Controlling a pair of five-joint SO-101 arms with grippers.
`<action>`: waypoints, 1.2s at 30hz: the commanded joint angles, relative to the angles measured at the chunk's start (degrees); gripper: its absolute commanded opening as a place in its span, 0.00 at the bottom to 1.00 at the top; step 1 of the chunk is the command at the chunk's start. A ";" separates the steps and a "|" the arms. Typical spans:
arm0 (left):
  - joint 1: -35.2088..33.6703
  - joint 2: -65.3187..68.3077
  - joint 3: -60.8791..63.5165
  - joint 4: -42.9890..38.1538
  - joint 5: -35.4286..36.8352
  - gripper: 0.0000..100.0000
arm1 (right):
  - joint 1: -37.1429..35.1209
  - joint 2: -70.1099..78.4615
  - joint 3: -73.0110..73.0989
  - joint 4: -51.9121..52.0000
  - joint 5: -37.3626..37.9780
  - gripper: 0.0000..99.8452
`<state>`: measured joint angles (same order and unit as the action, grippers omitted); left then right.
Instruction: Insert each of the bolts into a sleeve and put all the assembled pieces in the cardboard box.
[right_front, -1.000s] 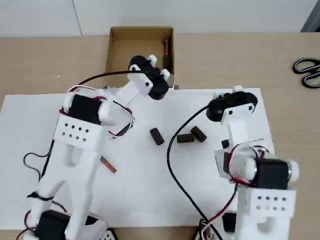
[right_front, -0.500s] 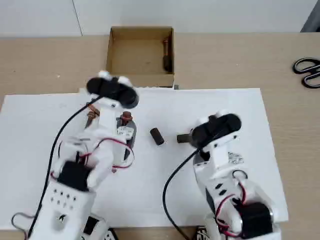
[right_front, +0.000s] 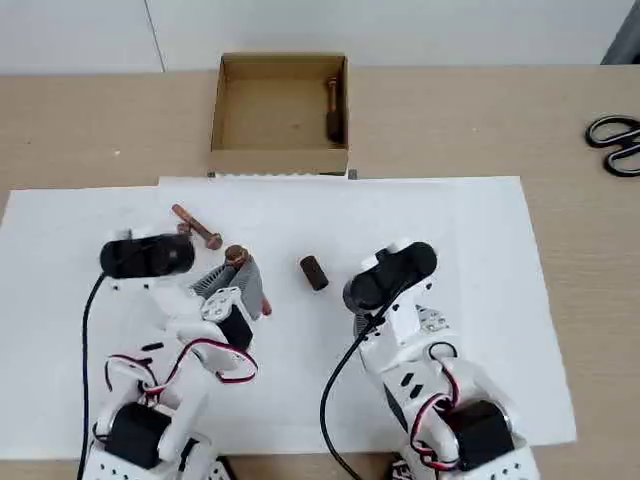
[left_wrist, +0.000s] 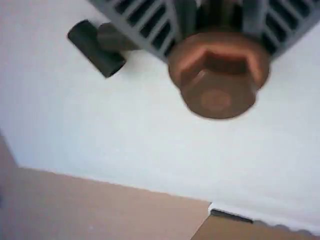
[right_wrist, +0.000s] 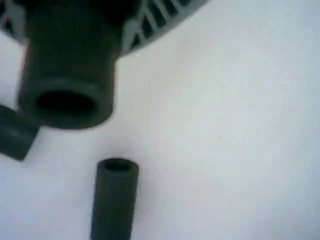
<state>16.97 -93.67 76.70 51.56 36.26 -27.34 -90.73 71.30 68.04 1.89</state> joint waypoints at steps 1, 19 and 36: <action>0.09 -5.27 2.24 -4.48 3.16 0.01 | -4.00 -0.40 1.14 -3.82 -0.53 0.00; 2.02 -10.46 10.33 -13.98 9.93 0.01 | -13.58 -0.40 11.69 -18.51 -0.26 0.00; 6.95 -10.37 10.42 -12.75 10.29 0.01 | -14.81 -0.84 12.75 -20.00 -0.26 0.00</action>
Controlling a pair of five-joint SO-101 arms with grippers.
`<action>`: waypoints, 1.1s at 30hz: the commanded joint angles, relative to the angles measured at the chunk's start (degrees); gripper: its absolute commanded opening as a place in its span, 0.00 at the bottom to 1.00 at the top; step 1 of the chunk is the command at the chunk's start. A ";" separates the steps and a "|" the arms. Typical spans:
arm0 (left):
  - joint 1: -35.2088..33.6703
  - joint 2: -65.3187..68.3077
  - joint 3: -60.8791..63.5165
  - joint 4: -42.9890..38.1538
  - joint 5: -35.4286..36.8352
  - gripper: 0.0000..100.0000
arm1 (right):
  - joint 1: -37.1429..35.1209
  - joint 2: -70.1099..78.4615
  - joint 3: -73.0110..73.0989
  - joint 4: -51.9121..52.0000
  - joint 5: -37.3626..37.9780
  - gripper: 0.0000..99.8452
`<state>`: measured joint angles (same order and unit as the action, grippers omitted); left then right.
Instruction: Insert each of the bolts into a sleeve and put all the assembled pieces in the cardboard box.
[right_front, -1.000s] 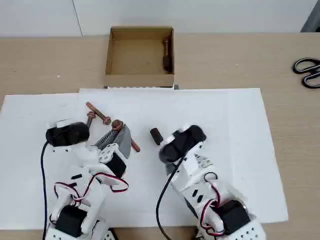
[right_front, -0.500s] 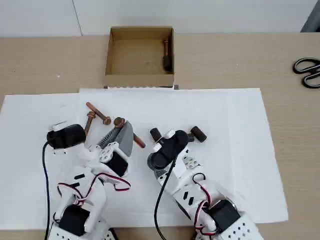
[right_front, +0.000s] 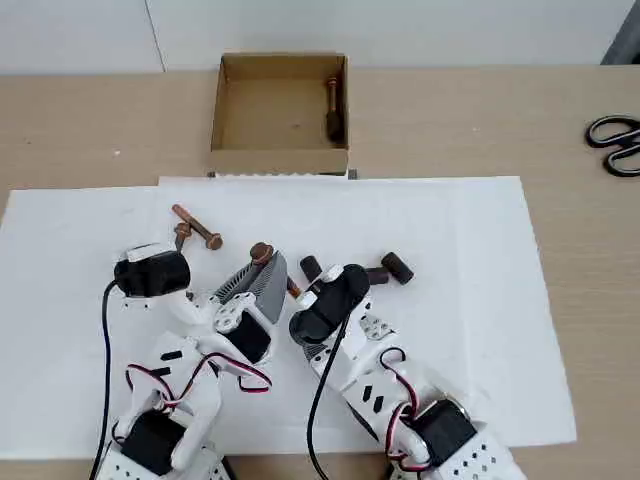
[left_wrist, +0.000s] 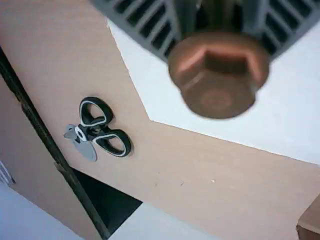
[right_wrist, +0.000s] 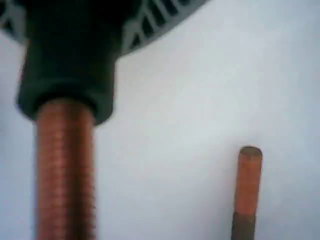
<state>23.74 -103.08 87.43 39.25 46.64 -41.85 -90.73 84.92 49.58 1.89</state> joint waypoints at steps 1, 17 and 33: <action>0.26 -0.97 -0.31 0.09 -0.09 0.01 | -0.31 -0.92 -1.14 -1.54 -0.26 0.00; 6.68 -0.88 -0.31 5.10 -0.18 0.01 | -0.40 -0.92 -4.13 -1.54 1.49 0.00; 0.53 -1.05 -2.15 -1.58 -3.25 0.01 | -0.31 -0.92 0.35 -1.10 3.96 0.00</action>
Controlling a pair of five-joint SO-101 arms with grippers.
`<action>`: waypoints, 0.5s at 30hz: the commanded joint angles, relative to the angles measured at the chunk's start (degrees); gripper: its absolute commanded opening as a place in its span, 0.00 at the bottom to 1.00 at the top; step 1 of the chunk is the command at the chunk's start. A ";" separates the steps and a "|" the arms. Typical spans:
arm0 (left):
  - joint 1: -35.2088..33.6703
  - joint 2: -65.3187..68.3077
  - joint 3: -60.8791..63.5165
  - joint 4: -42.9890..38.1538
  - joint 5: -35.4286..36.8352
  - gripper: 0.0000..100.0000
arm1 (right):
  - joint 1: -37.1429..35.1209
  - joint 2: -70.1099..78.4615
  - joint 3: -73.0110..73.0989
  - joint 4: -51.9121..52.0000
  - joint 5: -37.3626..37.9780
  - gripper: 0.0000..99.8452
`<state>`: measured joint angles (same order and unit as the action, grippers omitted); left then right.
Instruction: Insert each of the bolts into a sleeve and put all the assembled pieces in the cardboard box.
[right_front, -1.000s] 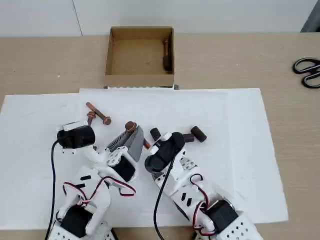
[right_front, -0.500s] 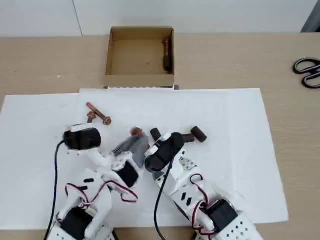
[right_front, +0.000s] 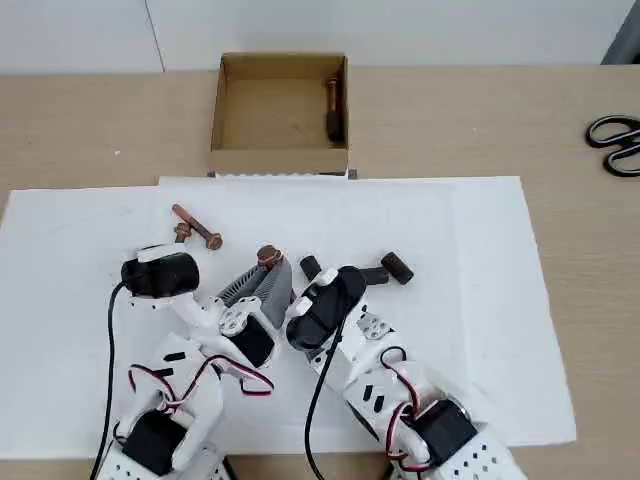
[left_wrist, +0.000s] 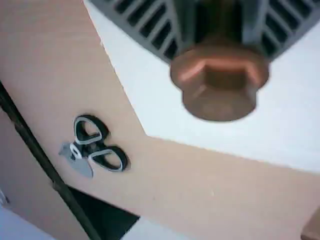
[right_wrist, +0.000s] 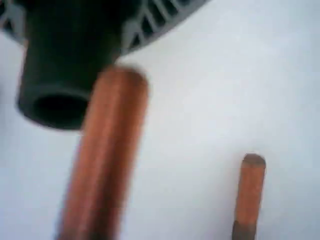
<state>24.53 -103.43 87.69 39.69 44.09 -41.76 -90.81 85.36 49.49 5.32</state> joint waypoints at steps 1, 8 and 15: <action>-0.26 -0.70 -3.03 -2.02 -0.70 0.01 | -0.40 -0.84 0.26 -1.36 0.53 0.00; -0.26 -0.62 -4.44 -2.02 -0.70 0.01 | -0.48 -0.84 -0.09 -1.54 0.53 0.00; -0.70 -0.62 -4.44 -2.20 -0.79 0.01 | -0.48 -0.84 -0.09 -2.68 0.53 0.00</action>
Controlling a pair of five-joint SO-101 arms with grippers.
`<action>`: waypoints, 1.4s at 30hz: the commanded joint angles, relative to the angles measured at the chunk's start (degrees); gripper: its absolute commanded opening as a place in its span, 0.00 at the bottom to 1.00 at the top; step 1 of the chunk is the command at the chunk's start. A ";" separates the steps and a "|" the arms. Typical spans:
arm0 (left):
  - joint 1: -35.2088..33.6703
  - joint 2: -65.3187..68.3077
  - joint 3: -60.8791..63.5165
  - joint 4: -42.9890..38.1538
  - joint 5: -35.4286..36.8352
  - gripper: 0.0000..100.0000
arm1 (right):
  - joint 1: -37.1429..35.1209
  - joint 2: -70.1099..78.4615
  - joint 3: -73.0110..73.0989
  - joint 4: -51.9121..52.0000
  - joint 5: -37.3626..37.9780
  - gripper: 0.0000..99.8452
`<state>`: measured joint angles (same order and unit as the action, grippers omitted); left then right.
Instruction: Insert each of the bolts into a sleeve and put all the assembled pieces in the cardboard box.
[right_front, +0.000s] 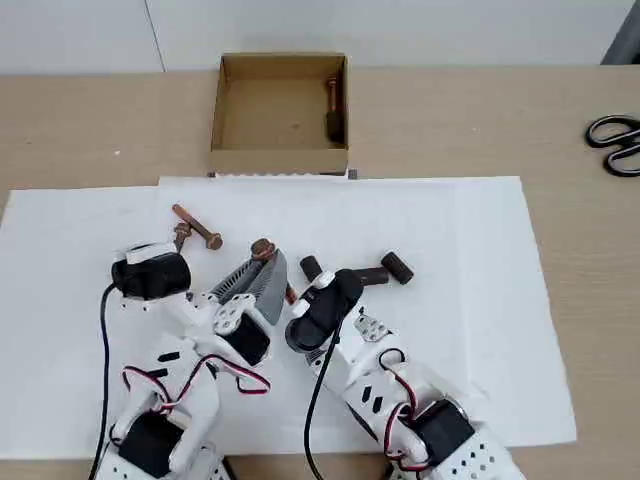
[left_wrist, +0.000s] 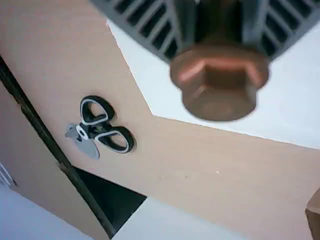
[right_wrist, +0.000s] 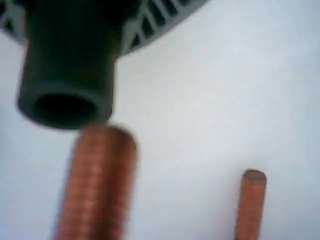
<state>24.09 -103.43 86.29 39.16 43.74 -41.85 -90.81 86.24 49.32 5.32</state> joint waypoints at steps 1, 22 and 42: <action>-0.35 -0.62 -3.03 -1.67 -0.44 0.01 | -0.40 -0.84 -0.97 -3.30 0.70 0.00; -4.13 -0.62 -0.92 -1.76 1.85 0.01 | -3.12 -0.84 -2.81 -4.97 0.88 0.00; 0.62 -0.53 2.07 -1.41 1.85 0.01 | -3.12 -0.84 -6.77 -4.97 0.88 0.00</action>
<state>22.07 -103.43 88.48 39.16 45.32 -45.01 -90.81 84.13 45.89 5.76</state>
